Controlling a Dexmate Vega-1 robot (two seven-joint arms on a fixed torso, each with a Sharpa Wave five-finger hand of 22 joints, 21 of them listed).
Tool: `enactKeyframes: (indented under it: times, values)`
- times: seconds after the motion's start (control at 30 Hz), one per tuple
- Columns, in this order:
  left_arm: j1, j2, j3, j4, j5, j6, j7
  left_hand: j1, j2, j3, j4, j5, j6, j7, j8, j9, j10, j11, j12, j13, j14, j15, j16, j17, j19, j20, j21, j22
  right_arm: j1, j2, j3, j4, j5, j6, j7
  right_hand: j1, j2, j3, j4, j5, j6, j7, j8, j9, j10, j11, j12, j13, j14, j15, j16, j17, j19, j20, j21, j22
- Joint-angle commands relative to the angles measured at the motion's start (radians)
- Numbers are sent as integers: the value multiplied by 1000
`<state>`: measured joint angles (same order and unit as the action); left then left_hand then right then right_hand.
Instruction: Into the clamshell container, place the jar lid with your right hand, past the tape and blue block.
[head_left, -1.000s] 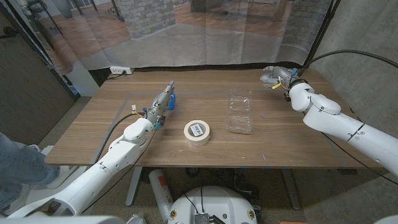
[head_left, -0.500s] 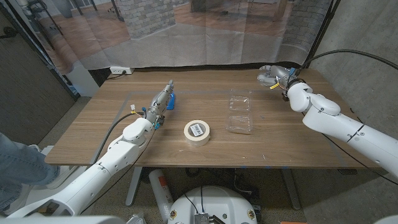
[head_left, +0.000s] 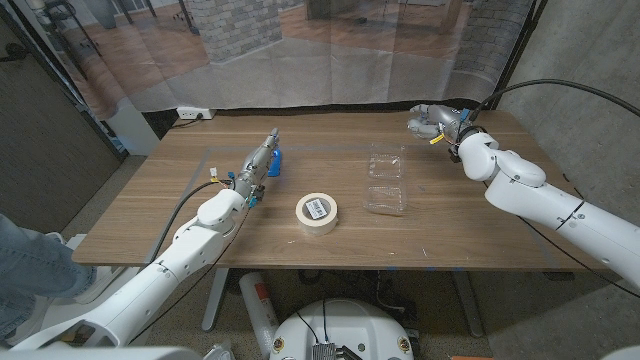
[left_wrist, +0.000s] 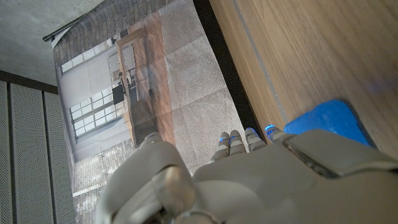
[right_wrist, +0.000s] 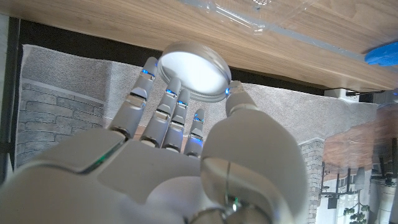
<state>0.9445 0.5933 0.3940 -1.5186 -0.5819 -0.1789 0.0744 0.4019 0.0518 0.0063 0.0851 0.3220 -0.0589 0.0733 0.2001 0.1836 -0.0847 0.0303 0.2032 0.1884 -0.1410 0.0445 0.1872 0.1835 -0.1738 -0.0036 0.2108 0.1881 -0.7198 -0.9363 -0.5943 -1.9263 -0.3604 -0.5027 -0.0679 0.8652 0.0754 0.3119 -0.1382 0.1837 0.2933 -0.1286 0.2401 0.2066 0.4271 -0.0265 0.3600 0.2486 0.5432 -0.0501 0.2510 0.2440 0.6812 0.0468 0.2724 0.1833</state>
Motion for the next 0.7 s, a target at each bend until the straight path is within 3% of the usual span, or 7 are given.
enactKeyframes:
  times: [0.03,0.7]
  values:
    - [-3,4,-1,1,0,4,-3,6,11,-7,4,-2,6,-1,-1,6,-5,2,2,2,0,-1,4,3,-33,-2,1,2,-8,6,-1,-23,-30,46,14,10,-1,9,-2,-1,12,2,-1,4,4,-3,-2,5,8,-41,-4,5,8,-6,-6,3]
    - [0,11,-10,-1,-4,1,-5,7,12,-9,4,-3,7,1,-1,6,-5,-1,1,2,-1,-1,4,3,-33,-3,1,2,3,45,-14,-11,-77,107,36,11,1,13,-1,0,17,0,-2,4,8,-4,-2,6,12,-44,-6,6,10,-8,-11,3]
